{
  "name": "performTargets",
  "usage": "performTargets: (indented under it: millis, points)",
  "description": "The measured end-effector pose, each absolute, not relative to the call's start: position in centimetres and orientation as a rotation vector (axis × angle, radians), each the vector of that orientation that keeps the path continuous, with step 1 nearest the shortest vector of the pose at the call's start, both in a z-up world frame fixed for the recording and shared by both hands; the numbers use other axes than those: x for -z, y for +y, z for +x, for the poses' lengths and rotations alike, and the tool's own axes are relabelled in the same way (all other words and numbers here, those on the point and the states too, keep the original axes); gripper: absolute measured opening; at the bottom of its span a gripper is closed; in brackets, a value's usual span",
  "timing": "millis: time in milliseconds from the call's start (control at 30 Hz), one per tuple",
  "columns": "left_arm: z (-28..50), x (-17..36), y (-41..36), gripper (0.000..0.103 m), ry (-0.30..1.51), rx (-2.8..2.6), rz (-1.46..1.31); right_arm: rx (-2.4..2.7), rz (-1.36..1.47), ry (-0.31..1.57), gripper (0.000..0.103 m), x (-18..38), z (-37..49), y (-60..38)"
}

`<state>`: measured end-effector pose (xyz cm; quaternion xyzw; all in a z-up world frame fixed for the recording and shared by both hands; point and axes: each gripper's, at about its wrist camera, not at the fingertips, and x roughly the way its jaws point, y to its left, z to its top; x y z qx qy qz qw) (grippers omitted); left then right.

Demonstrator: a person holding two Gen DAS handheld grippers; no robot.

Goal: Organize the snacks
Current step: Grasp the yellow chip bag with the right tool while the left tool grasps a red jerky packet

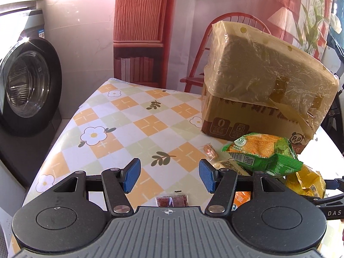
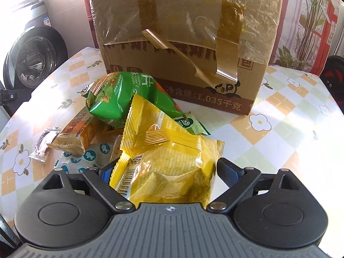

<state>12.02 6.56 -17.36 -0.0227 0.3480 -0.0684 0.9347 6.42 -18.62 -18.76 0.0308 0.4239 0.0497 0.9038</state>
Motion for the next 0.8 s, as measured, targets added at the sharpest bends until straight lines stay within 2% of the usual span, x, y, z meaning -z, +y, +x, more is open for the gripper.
performTargets:
  millis: [67,100,200,467,633,700,733,800]
  points:
    - [11.8,18.4,6.8,0.062,0.742,0.148,-0.066,-0.105,0.049,0.85,0.088,18.8,6.0,-18.6]
    - [11.6,19.1,6.8,0.062,0.76,0.146,-0.064,-0.113,0.043,0.839,0.081,18.7,5.9,-18.5]
    - [11.1,20.8,6.2,0.062,0.807,0.155,-0.034,-0.13,0.045,0.822,0.075,18.4,5.8,-18.6]
    - [12.4,23.3,5.9,0.062,0.862,0.13,-0.016,-0.145,0.04,0.785,0.073,17.6,5.7,-18.5]
    - [12.3,23.6,4.9,0.063,0.836,0.121,0.052,-0.134,0.053,0.78,0.073,17.7,5.7,-18.9]
    - [12.0,23.6,4.3,0.057,0.832,0.107,0.102,-0.133,0.057,0.778,0.073,17.6,5.7,-19.1]
    - [11.9,23.4,4.3,0.043,0.83,0.115,0.094,-0.134,0.058,0.777,0.073,17.6,5.6,-19.1]
    - [11.9,23.2,4.4,0.04,0.834,0.121,0.083,-0.133,0.06,0.771,0.073,17.6,5.6,-19.1]
